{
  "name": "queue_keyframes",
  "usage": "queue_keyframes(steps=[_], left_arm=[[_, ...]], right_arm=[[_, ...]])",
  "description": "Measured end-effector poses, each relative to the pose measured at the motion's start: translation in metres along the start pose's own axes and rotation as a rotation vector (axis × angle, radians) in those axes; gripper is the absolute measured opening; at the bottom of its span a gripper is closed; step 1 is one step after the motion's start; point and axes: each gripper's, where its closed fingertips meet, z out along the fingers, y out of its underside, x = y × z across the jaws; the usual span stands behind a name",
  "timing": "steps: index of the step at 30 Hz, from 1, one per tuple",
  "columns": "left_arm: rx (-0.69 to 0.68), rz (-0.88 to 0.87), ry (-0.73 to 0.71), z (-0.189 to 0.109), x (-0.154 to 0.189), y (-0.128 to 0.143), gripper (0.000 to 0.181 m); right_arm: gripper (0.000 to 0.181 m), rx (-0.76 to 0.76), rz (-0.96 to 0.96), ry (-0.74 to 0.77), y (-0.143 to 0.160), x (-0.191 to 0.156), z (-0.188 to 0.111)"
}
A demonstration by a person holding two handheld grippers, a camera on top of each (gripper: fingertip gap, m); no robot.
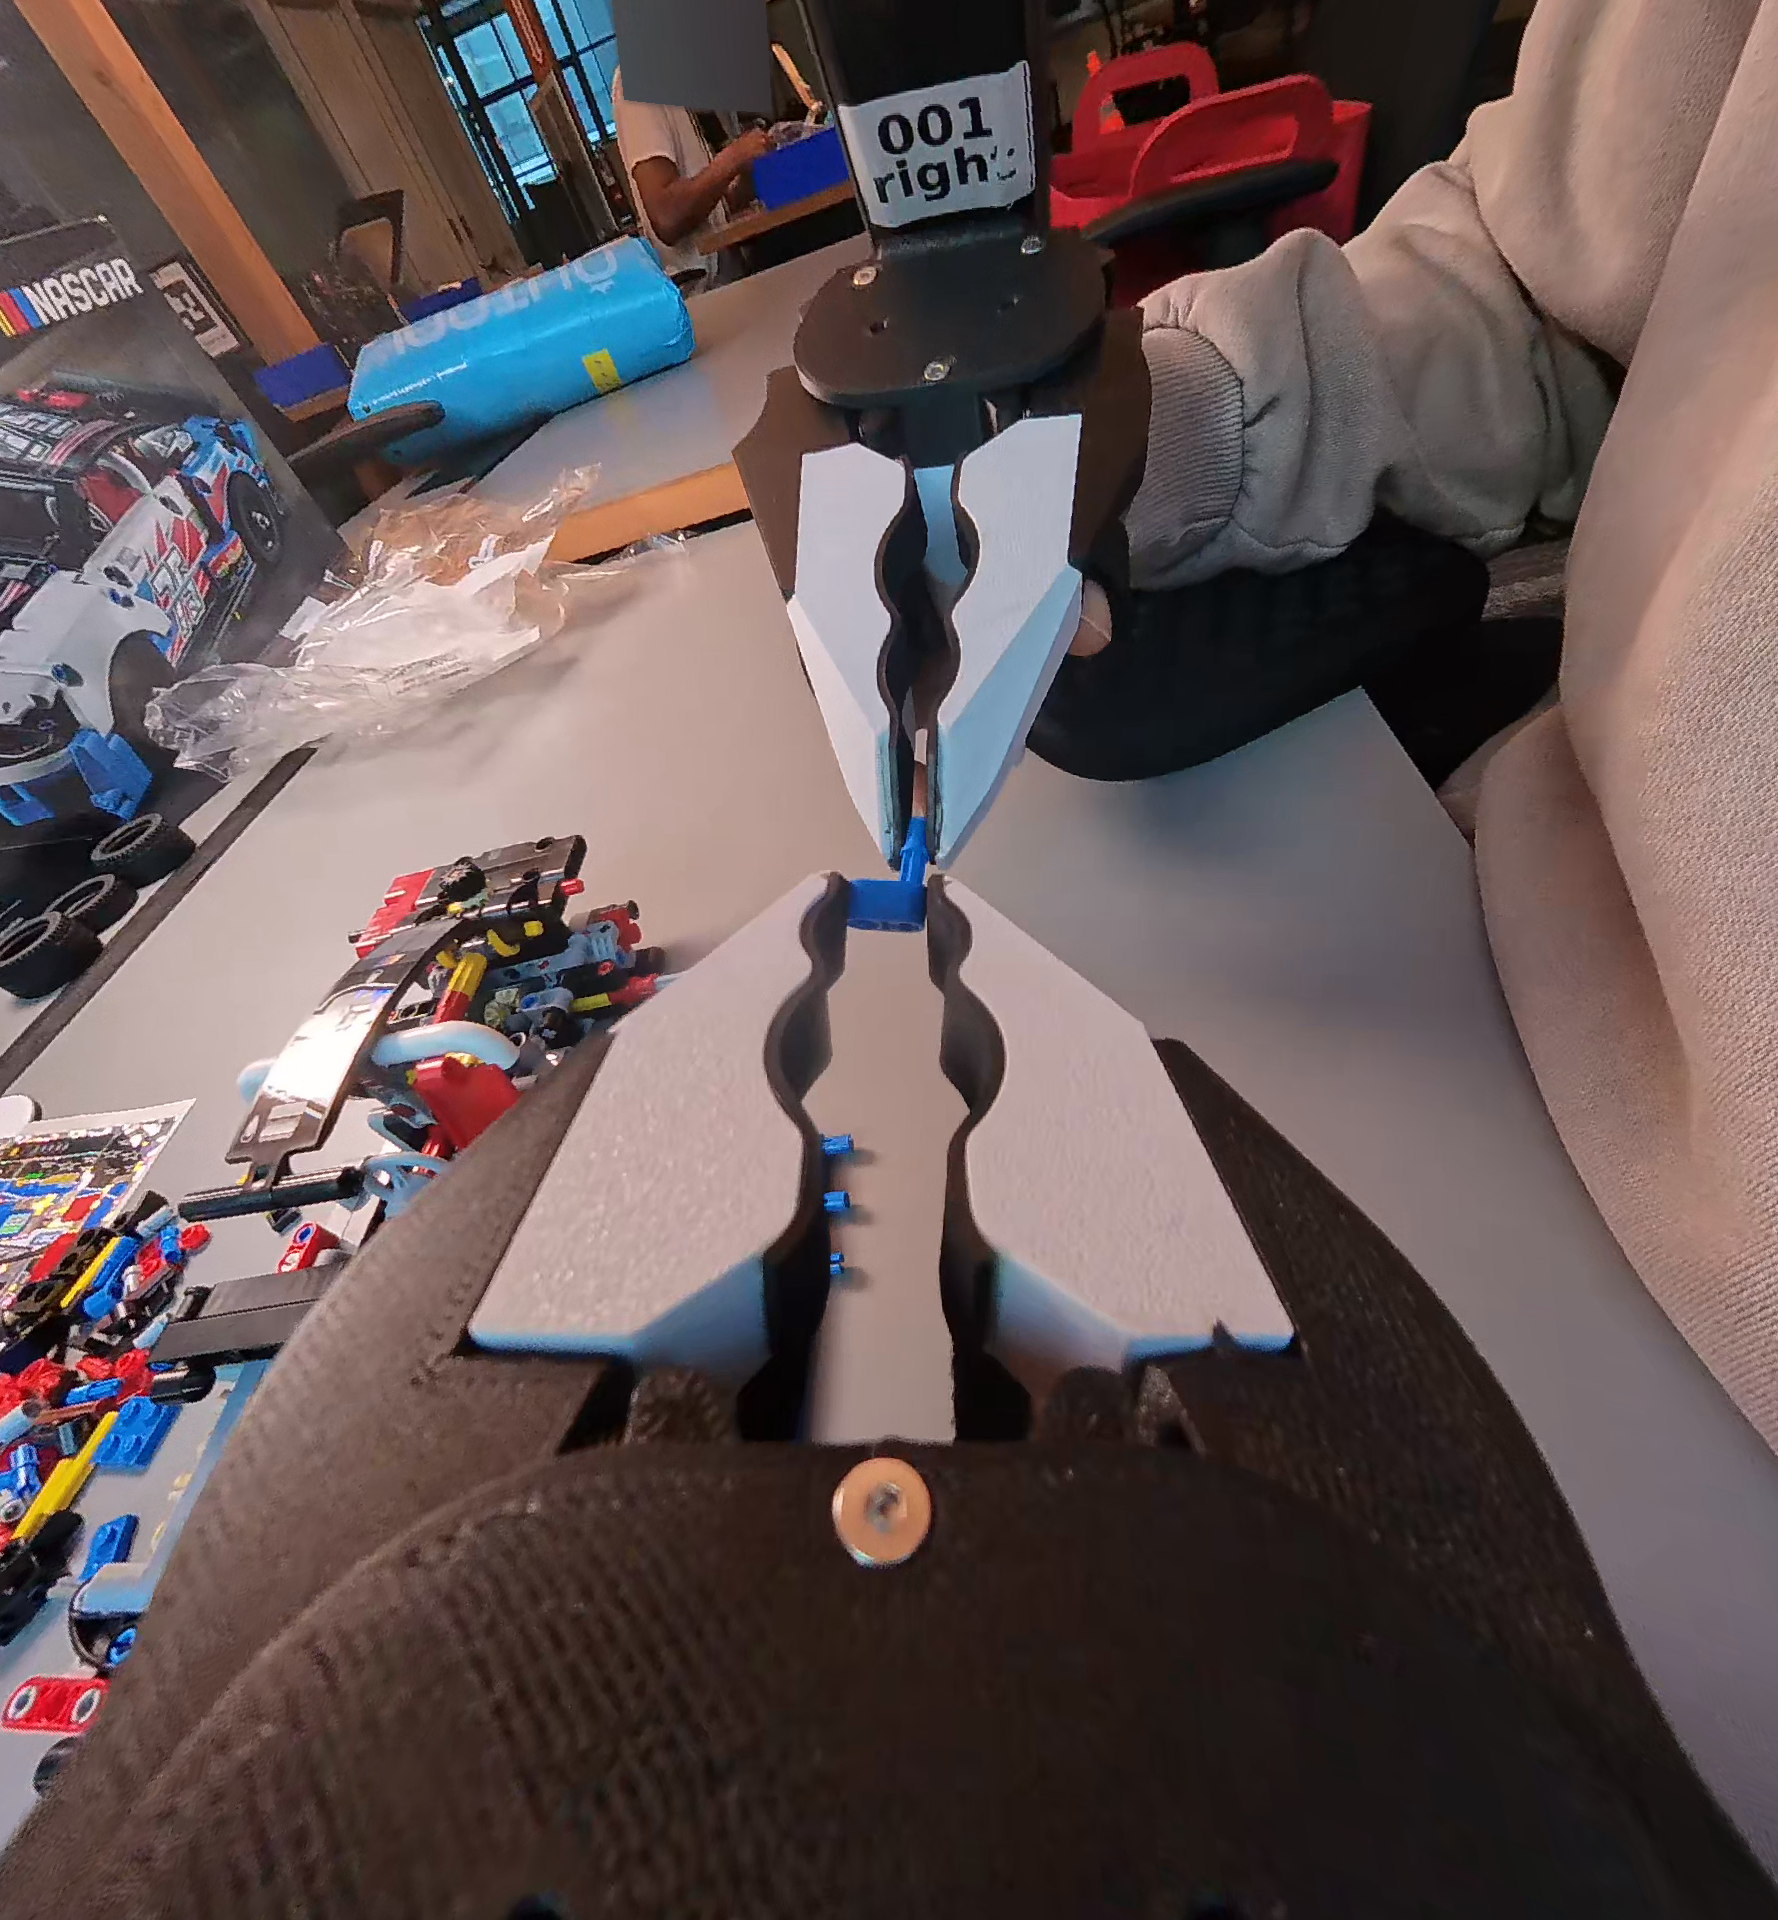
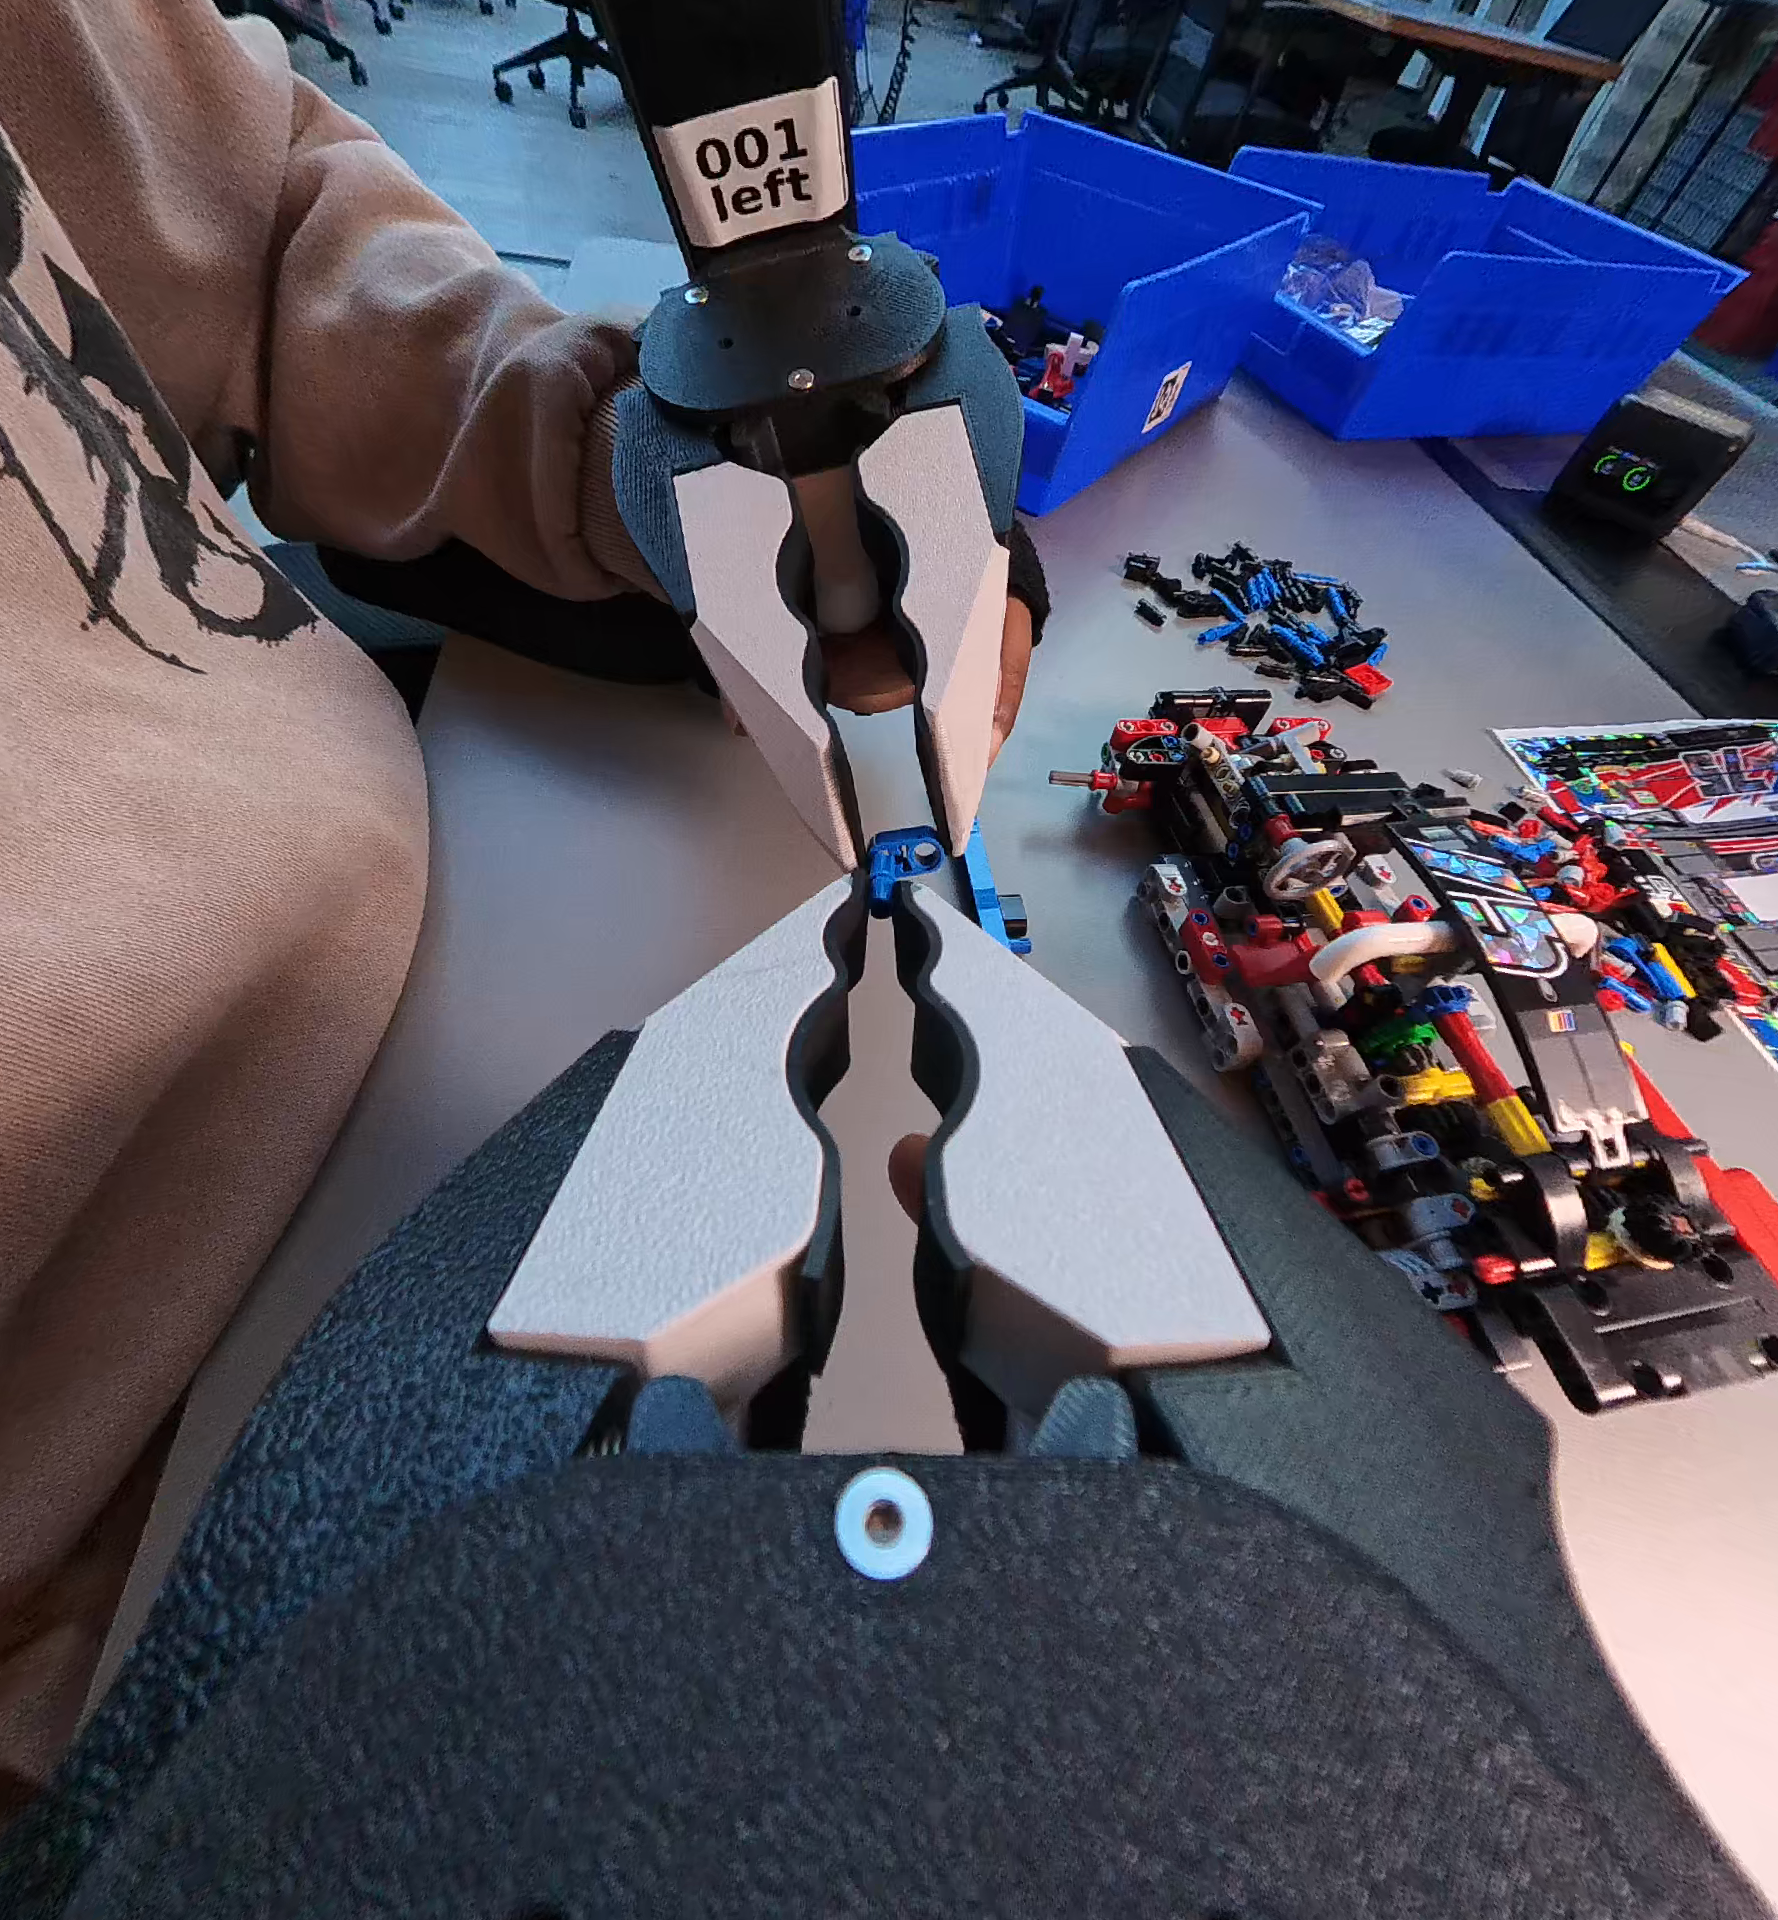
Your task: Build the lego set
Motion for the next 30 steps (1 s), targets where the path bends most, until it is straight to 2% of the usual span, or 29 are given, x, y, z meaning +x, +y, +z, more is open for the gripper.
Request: queue_keyframes(steps=[6,13,17,20,26,28,30], left_arm=[[-0.017,0.052,-0.02,0.001,0.002,-0.001,0.013],[-0.121,0.159,-0.072,0.003,0.003,0.007,0.013],[-0.131,0.13,-0.056,0.002,0.005,0.008,0.013],[-0.178,0.14,-0.062,0.004,0.007,0.014,0.012],[-0.305,0.265,-0.128,0.009,0.006,0.027,0.012],[-0.325,0.257,-0.129,0.011,0.008,0.031,0.012],[-0.361,0.239,-0.145,0.012,0.004,0.039,0.012]], right_arm=[[0.002,-0.043,0.016,0.004,0.0,-0.001,0.0],[0.002,-0.192,0.012,0.05,0.009,-0.001,0.004],[0.002,-0.147,0.067,0.013,0.009,-0.003,0.006],[0.001,-0.202,0.052,0.025,0.016,-0.005,0.008],[0.001,-0.28,0.191,0.094,0.024,-0.001,0.014],[0.0,-0.25,0.29,0.112,0.024,0.0,0.019],[0.001,-0.266,0.307,0.17,0.03,0.005,0.022]])
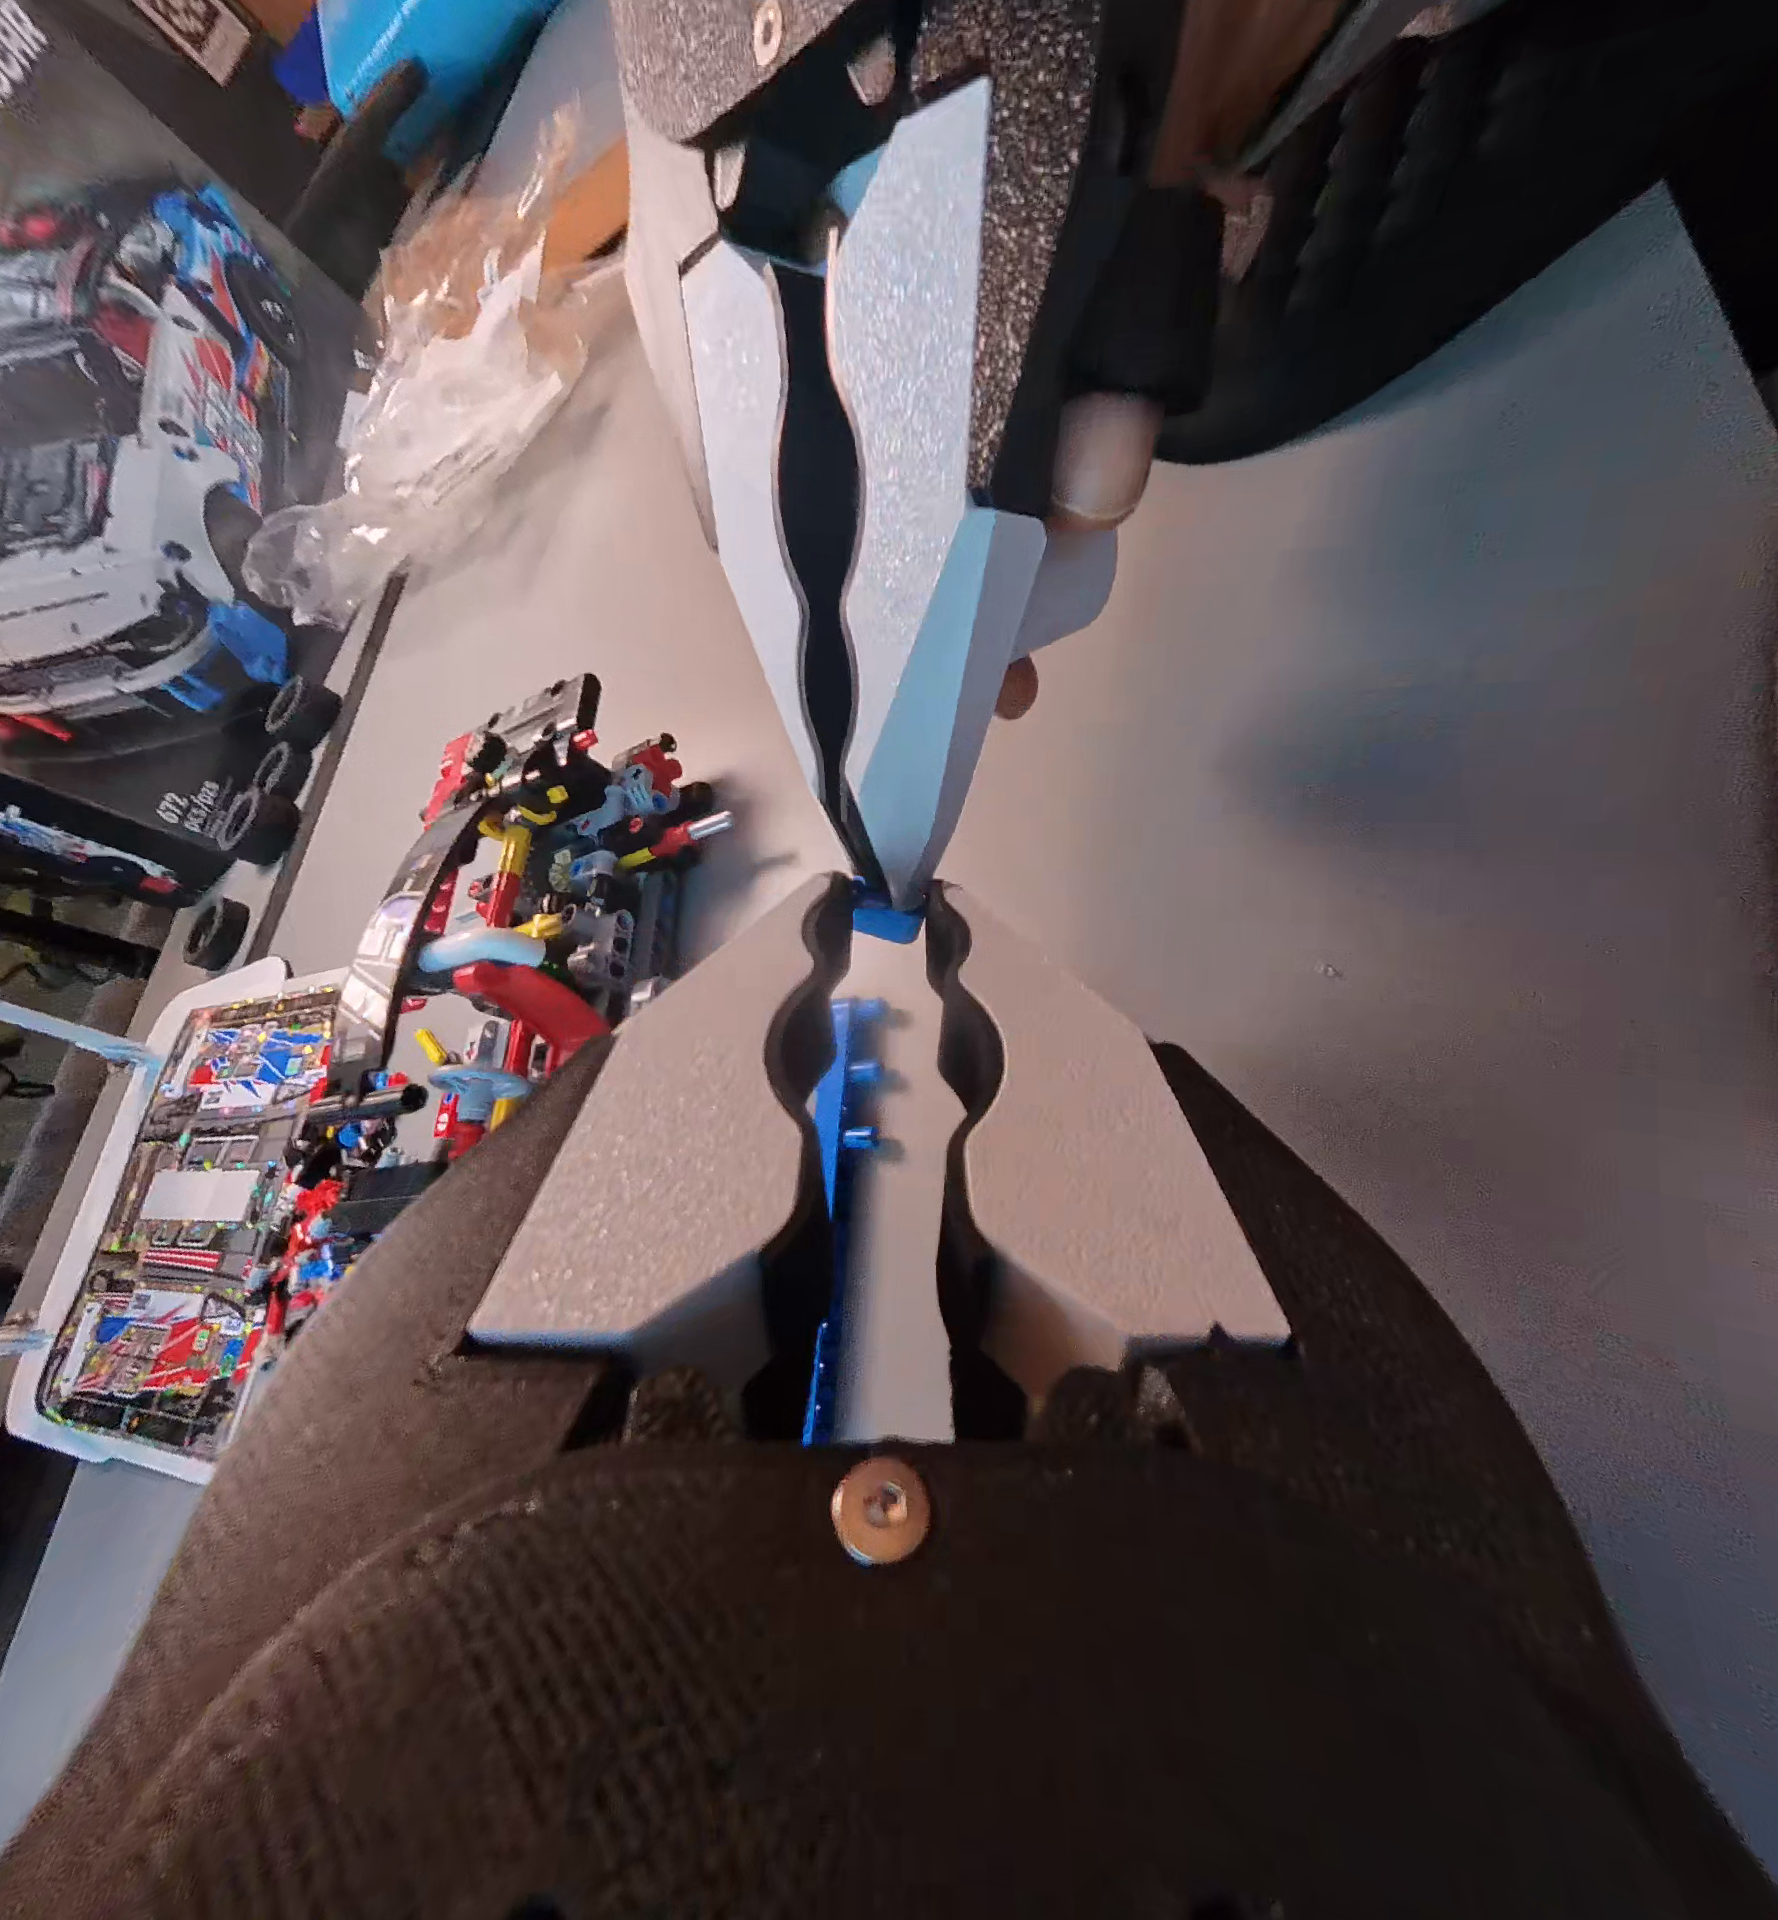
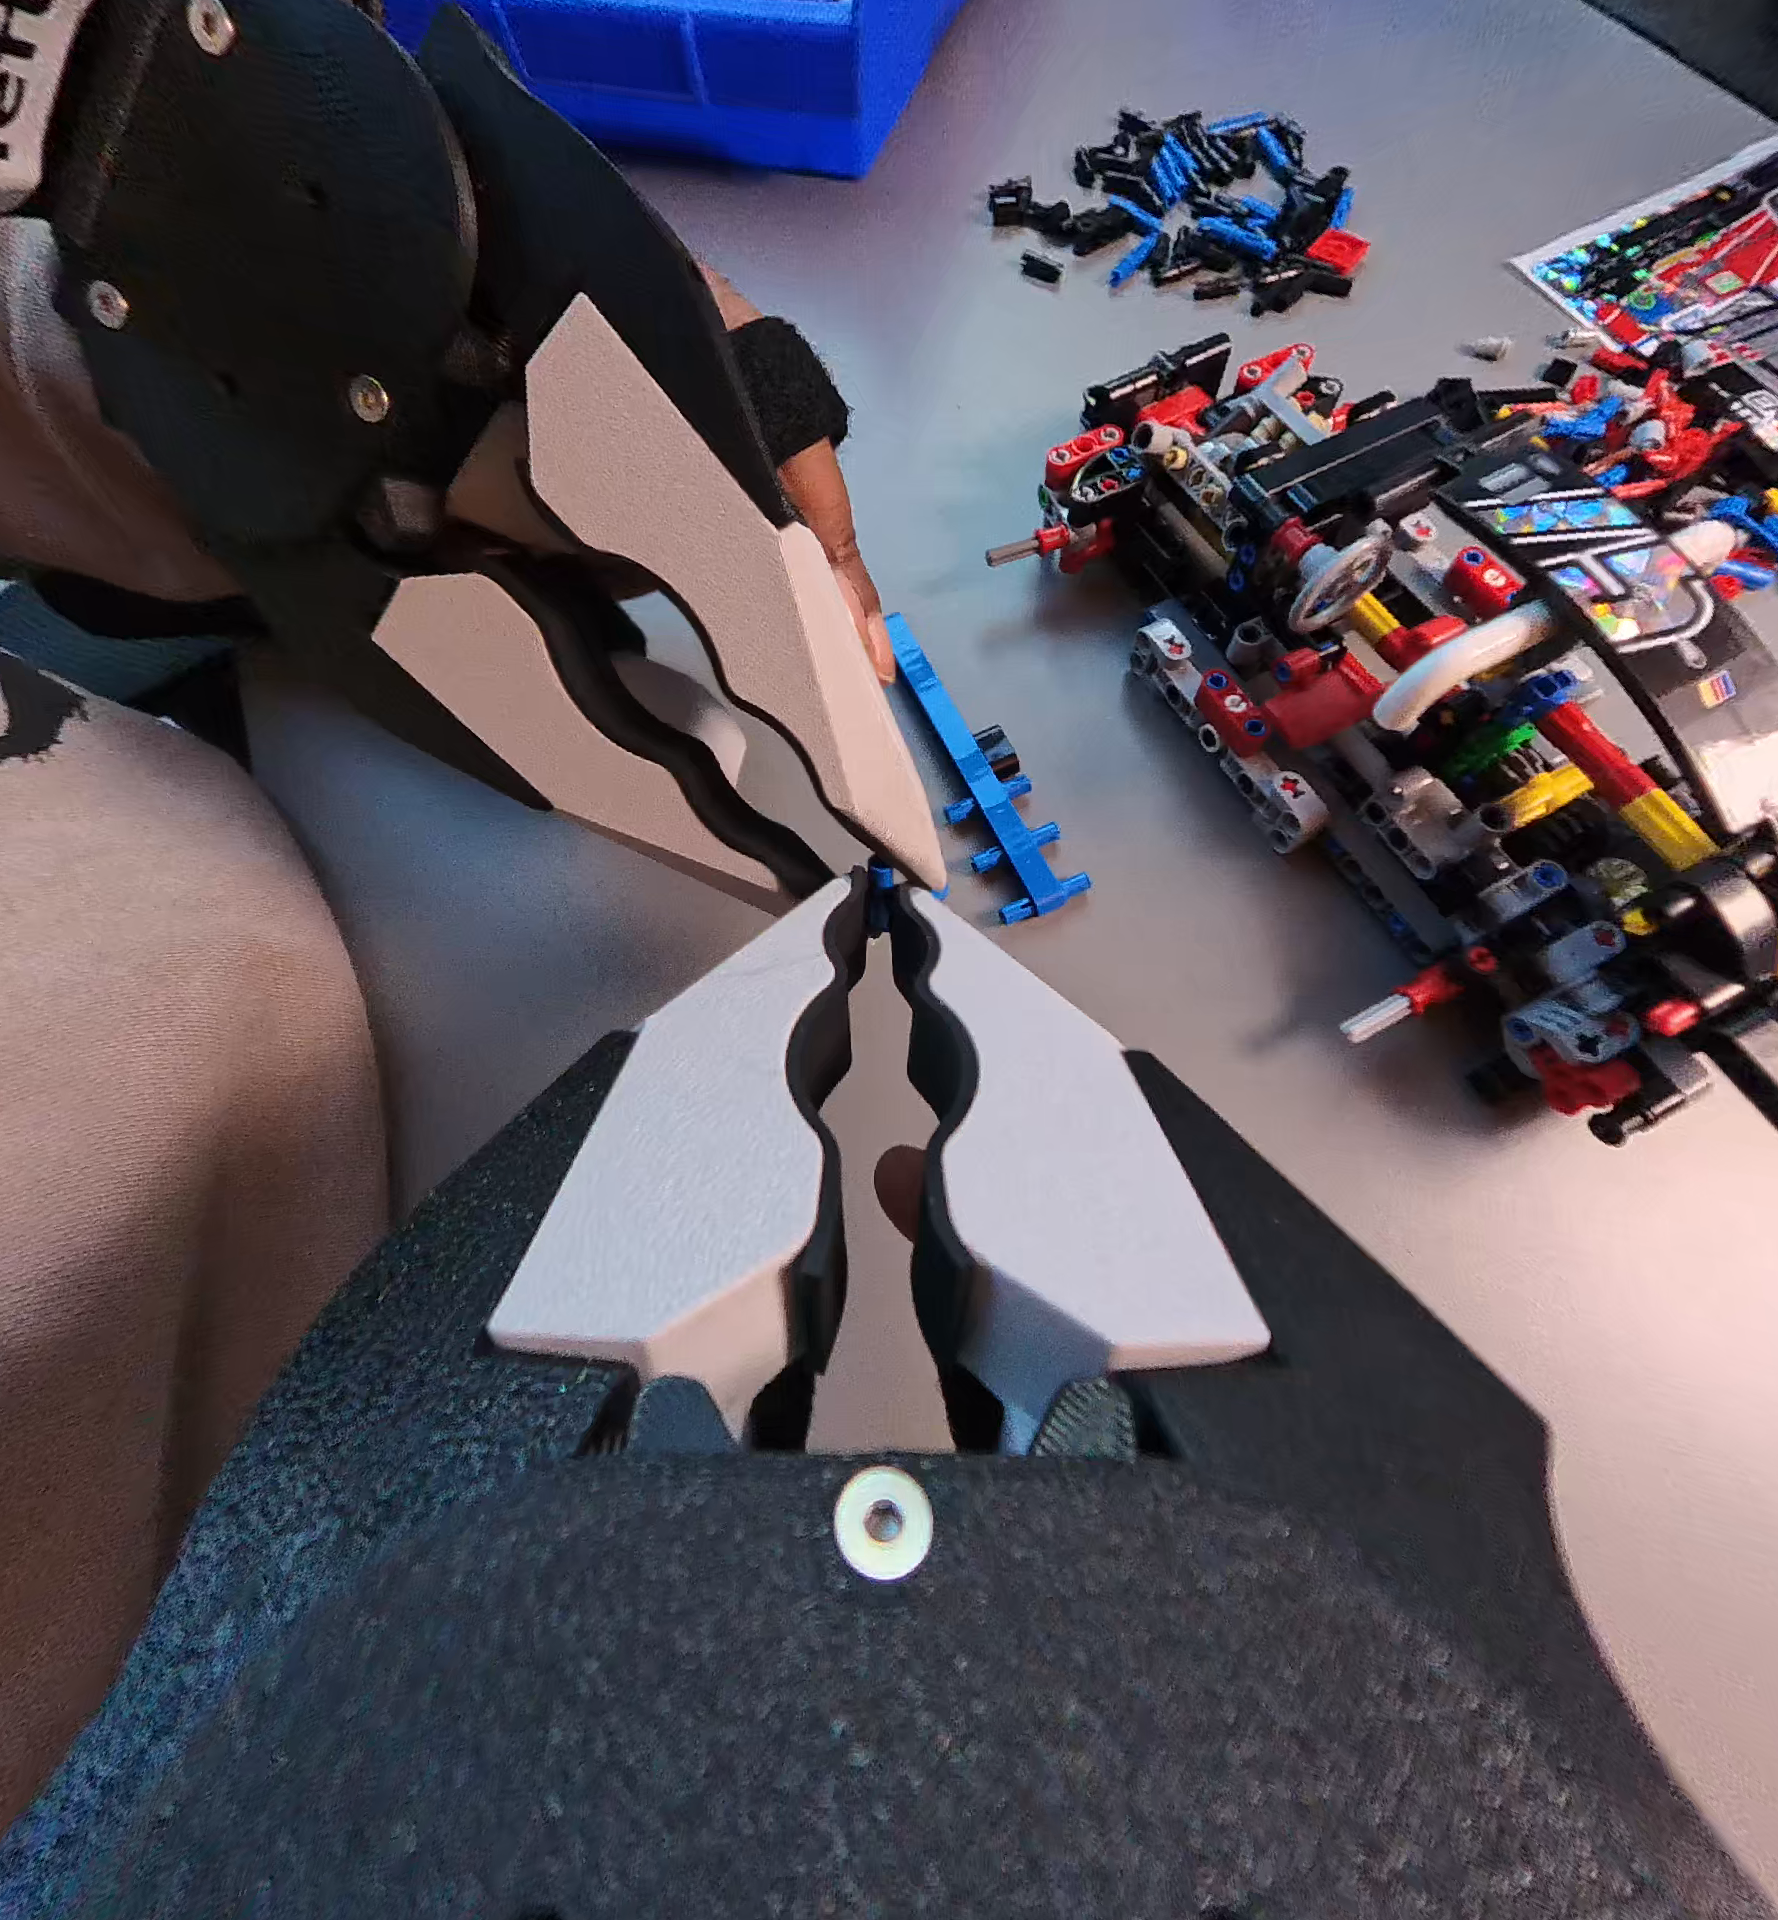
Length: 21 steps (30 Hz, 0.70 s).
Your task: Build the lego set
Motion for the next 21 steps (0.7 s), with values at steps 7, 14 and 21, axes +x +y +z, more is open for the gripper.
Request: queue_keyframes(steps=[7,14,21], left_arm=[[0.029,-0.114,0.032,0.002,-0.005,-0.002,0.013],[0.079,-0.392,0.206,0.003,0.003,0.001,0.013],[-0.074,-0.425,0.332,0.013,0.028,0.027,0.013]], right_arm=[[0.001,0.065,0.003,-0.022,-0.001,0.006,-0.008],[0.001,0.265,0.117,-0.104,-0.013,0.016,-0.023],[0.002,0.269,0.114,-0.083,-0.01,0.026,-0.023]])
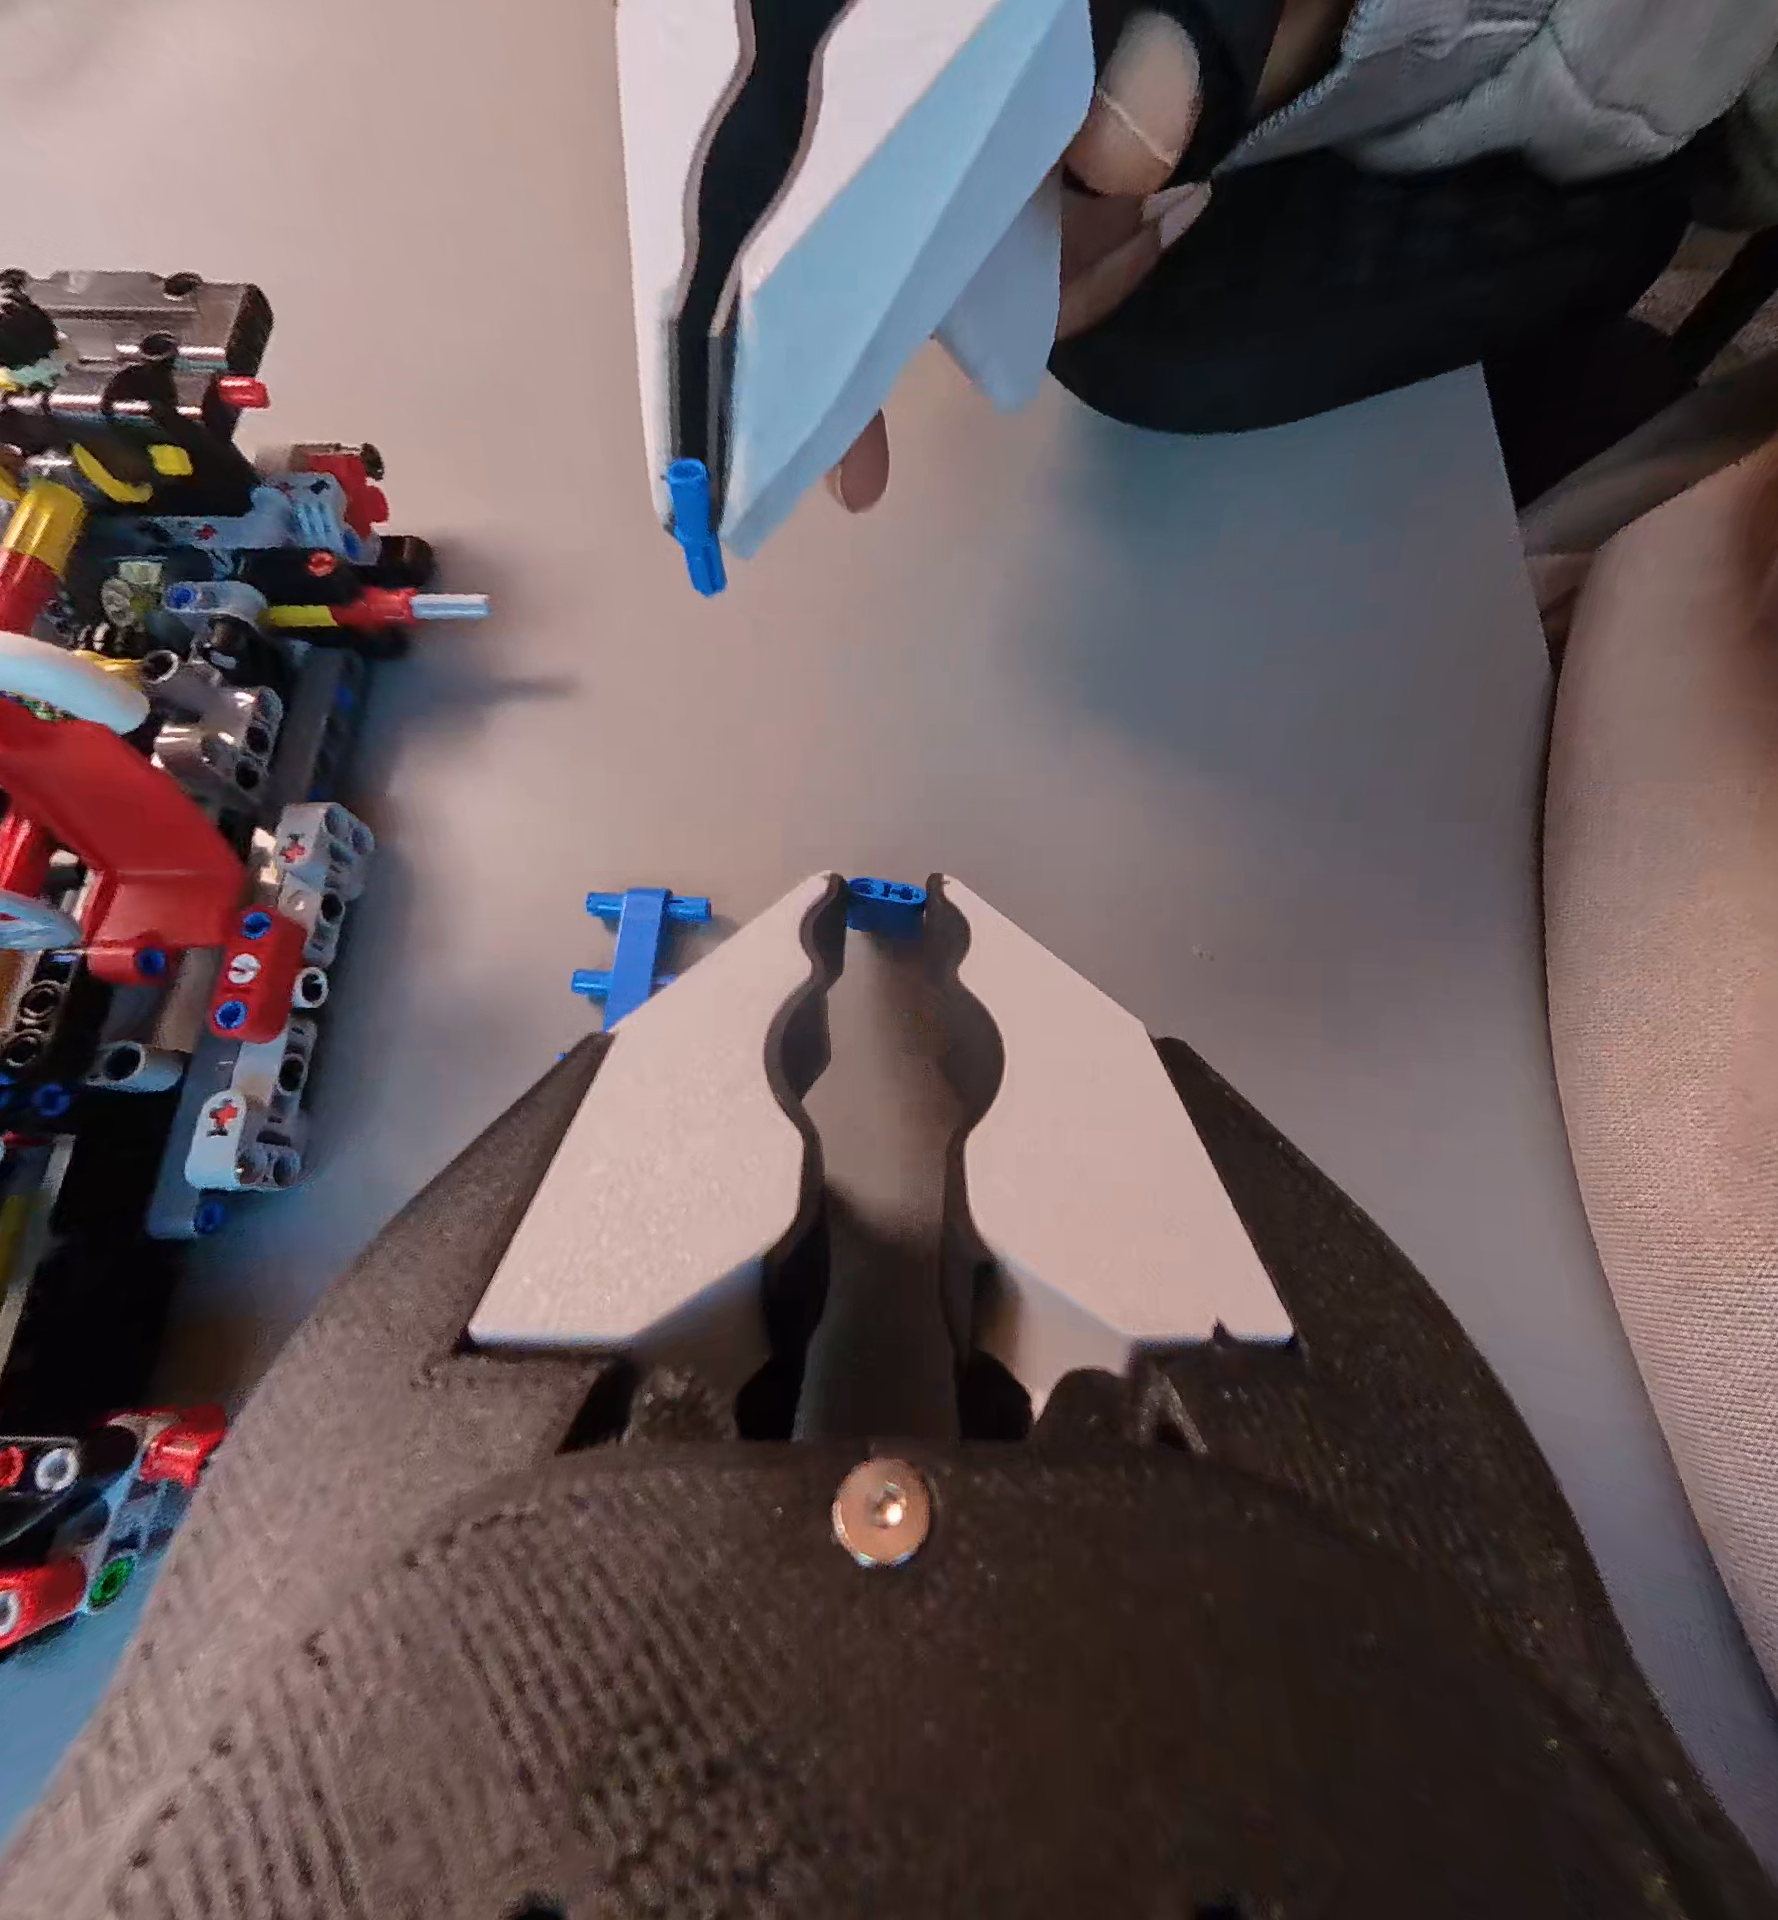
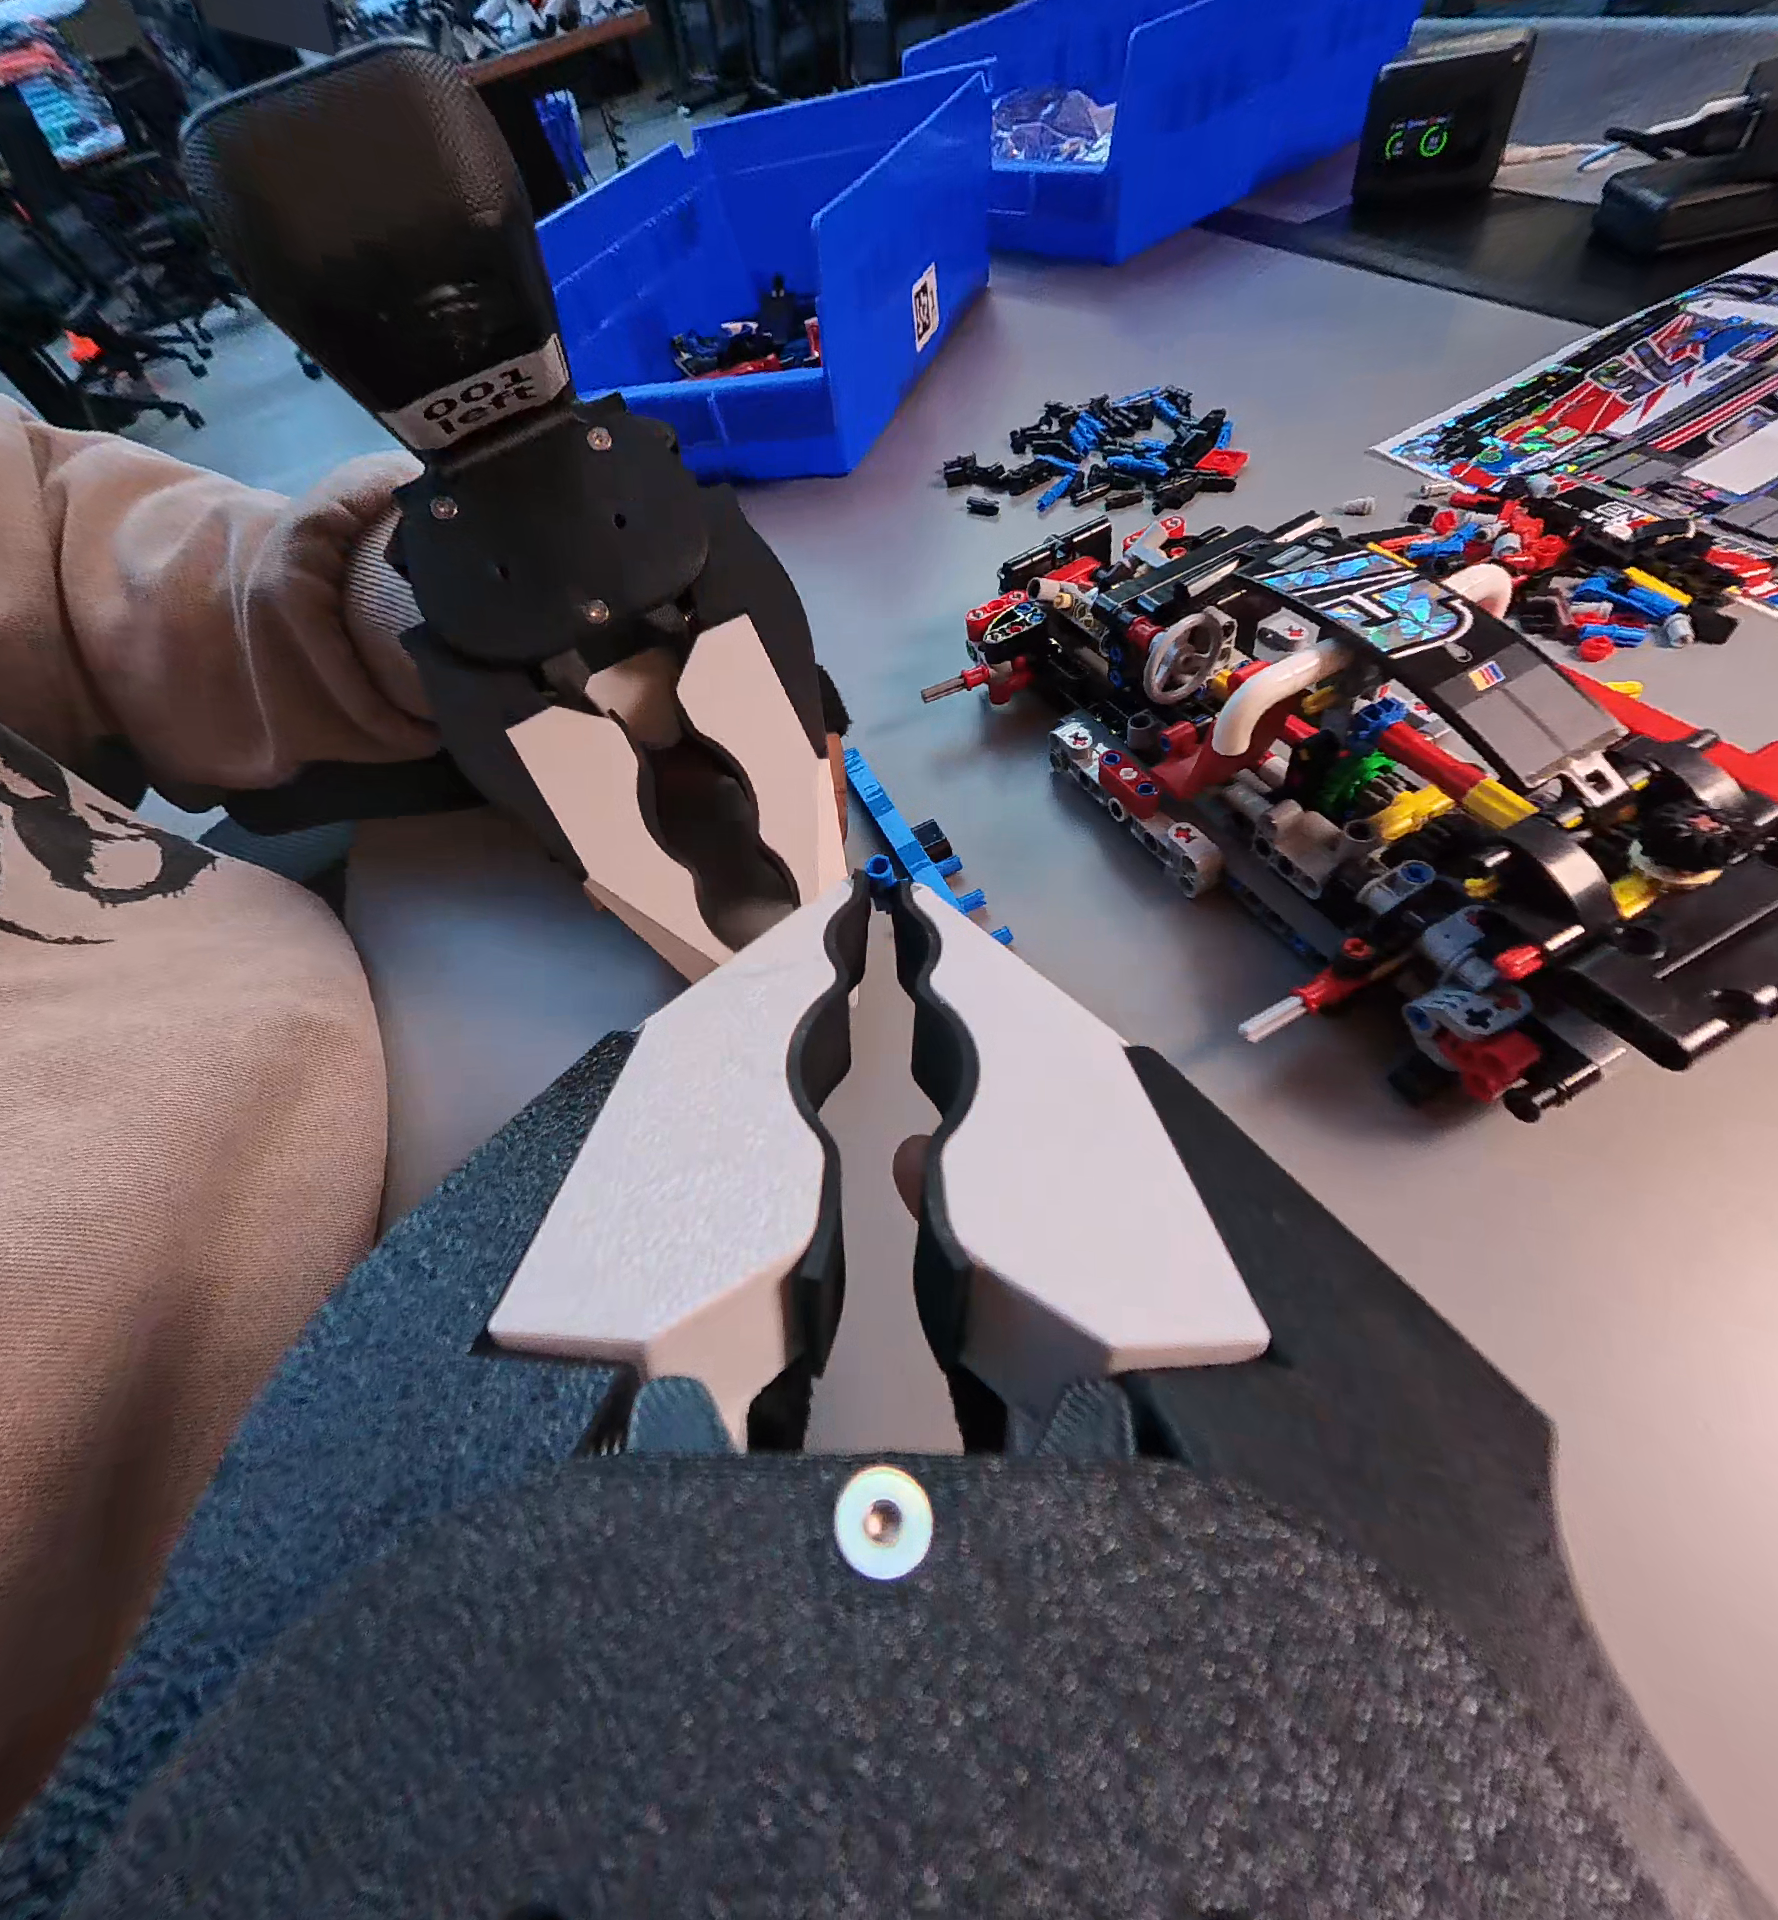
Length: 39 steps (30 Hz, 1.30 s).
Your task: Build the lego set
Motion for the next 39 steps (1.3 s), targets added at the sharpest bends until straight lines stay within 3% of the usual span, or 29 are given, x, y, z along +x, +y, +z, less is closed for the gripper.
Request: queue_keyframes(steps=[10,17,21,24,31,39], left_arm=[[-0.037,0.031,-0.016,-0.006,-0.003,0.008,0.02],[0.329,-0.096,-0.007,-0.034,-0.01,-0.051,0.024],[0.402,0.012,-0.144,-0.049,-0.019,-0.066,0.013],[0.385,0.091,-0.201,-0.052,-0.018,-0.066,0.002],[0.308,0.198,-0.267,-0.049,-0.02,-0.057,0.002],[0.226,0.22,-0.242,-0.04,-0.017,-0.047,0.002]], right_arm=[[0.002,-0.006,-0.021,-0.028,0.001,-0.005,0.003],[0.002,0.157,0.097,-0.139,-0.022,-0.02,0.004],[0.001,0.229,0.229,-0.209,-0.032,-0.025,0.005],[0.001,0.229,0.264,-0.221,-0.03,-0.024,0.007],[0.0,0.144,0.239,-0.197,-0.02,-0.023,0.012],[0.01,0.041,-0.092,-0.079,-0.009,-0.022,0.014]])
